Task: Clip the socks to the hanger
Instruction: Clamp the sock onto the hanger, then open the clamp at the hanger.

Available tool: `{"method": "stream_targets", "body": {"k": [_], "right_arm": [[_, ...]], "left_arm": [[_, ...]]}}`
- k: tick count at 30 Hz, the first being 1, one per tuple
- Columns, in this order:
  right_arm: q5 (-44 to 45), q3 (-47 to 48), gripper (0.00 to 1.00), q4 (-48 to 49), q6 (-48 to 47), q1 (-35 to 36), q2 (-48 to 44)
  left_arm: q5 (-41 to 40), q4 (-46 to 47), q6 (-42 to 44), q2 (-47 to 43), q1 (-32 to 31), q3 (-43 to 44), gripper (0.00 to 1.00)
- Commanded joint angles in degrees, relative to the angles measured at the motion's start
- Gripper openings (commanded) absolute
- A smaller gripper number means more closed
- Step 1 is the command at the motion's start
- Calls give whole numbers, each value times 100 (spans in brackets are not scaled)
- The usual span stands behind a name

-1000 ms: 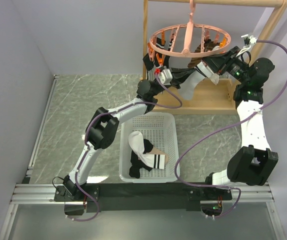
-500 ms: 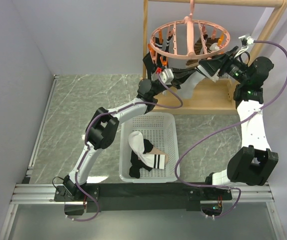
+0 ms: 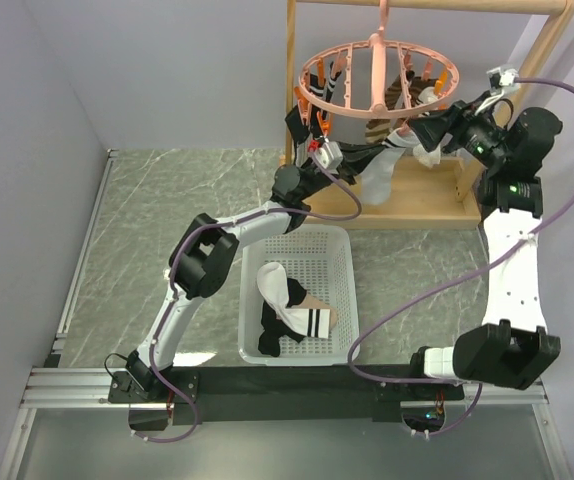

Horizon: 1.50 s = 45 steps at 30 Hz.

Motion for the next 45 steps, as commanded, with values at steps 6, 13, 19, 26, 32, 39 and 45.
{"method": "stream_targets", "body": {"k": [6,13,19,26,32,39,45], "right_arm": [[1441,-162,72,-13,-749,-199,-703],[1215,-557,70,372,-1329,-217,-685],[1082,-944,70,725,-2050,-217,-642],[635,-1059,71,1453,-2183,-217,-440],[238,-716,72,1543,-1928,-217,17],[581,-874,72,1788,-1646,-217,114],[625,-1006,72,2176,-1418,-138,149]], "left_arm": [[-74,556,-349,-683,205,-371,1],[5,662,-402,-869,301,-643,1],[40,715,-525,-1036,424,-828,1],[207,715,-622,-1167,504,-925,1],[259,679,-622,-1255,556,-1013,0],[286,688,-640,-1308,600,-1092,1],[286,715,-640,-1308,618,-1118,0]]}}
